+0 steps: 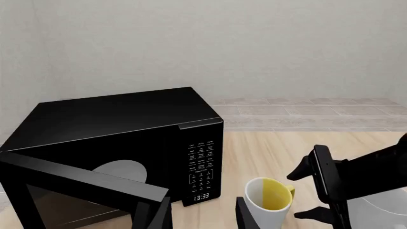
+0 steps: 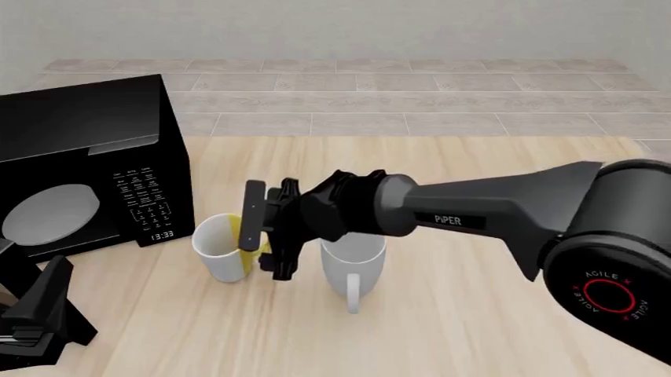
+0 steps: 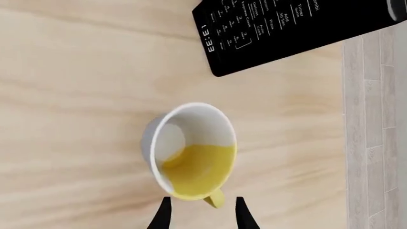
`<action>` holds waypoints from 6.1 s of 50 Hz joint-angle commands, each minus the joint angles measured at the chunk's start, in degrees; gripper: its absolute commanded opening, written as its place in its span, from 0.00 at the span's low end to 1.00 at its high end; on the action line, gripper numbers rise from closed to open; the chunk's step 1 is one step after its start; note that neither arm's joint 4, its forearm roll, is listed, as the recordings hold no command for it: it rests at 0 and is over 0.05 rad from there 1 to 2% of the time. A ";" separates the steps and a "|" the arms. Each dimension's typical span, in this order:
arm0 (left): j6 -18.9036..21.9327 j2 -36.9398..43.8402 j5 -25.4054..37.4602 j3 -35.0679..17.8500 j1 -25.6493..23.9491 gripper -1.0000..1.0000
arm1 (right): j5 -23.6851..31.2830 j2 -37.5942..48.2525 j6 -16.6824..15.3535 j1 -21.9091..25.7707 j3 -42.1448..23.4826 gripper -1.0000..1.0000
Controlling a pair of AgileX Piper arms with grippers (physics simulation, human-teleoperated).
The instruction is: Put the yellow and white mug to the front of the white mug.
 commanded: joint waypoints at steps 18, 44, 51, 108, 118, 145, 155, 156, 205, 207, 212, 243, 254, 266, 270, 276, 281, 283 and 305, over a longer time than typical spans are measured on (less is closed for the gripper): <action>0.00 0.00 0.00 0.00 0.00 1.00 | -0.27 2.48 0.37 -0.23 -1.02 1.00; 0.00 0.00 0.00 0.00 0.00 1.00 | 0.03 2.12 1.16 0.22 -0.72 0.00; 0.00 0.00 0.00 0.00 0.00 1.00 | -0.12 1.46 1.23 0.17 -0.53 0.00; 0.00 0.00 0.00 0.00 0.00 1.00 | 4.65 -10.12 4.18 -7.65 -4.40 0.00; 0.00 0.00 0.00 0.00 0.00 1.00 | 4.28 -10.67 4.64 -10.31 -3.06 0.00; 0.00 0.00 0.00 0.00 0.00 1.00 | 4.14 -12.23 6.73 -16.65 -1.57 0.00; 0.00 0.00 0.00 0.00 0.00 1.00 | 3.23 -11.83 7.07 -18.78 -0.37 0.00; 0.00 0.00 0.00 0.00 0.00 1.00 | 2.89 -11.91 7.28 -19.11 0.06 0.00; 0.00 0.00 0.00 0.00 0.00 1.00 | -5.60 -11.33 9.55 -24.42 11.27 0.00; 0.00 0.00 0.00 0.00 0.00 1.00 | -5.64 -11.28 9.77 -24.30 11.35 0.00; 0.00 0.00 0.00 0.00 0.00 1.00 | -5.95 -11.05 10.29 -24.09 11.76 0.00; 0.00 0.00 0.00 0.00 0.00 1.00 | -7.90 -6.99 11.10 -26.04 12.81 0.00; 0.00 0.00 0.00 0.00 0.00 1.00 | -7.70 -5.36 11.45 -26.63 12.54 0.00; 0.00 0.00 0.00 0.00 0.00 1.00 | -7.46 -3.55 11.49 -27.13 11.92 0.00; 0.00 0.00 0.00 0.00 0.00 1.00 | -7.27 -3.32 11.40 -27.14 11.91 0.00; 0.00 0.00 0.00 0.00 0.00 1.00 | -6.58 -3.86 11.50 -27.06 11.87 0.00; 0.00 0.00 0.00 0.00 0.00 1.00 | -6.65 -4.73 11.96 -26.71 11.98 1.00; 0.00 0.00 0.00 0.00 0.00 1.00 | -6.59 -5.13 12.03 -26.57 12.14 1.00; 0.00 0.00 0.00 0.00 0.00 1.00 | -4.23 -16.65 13.19 -25.55 15.39 1.00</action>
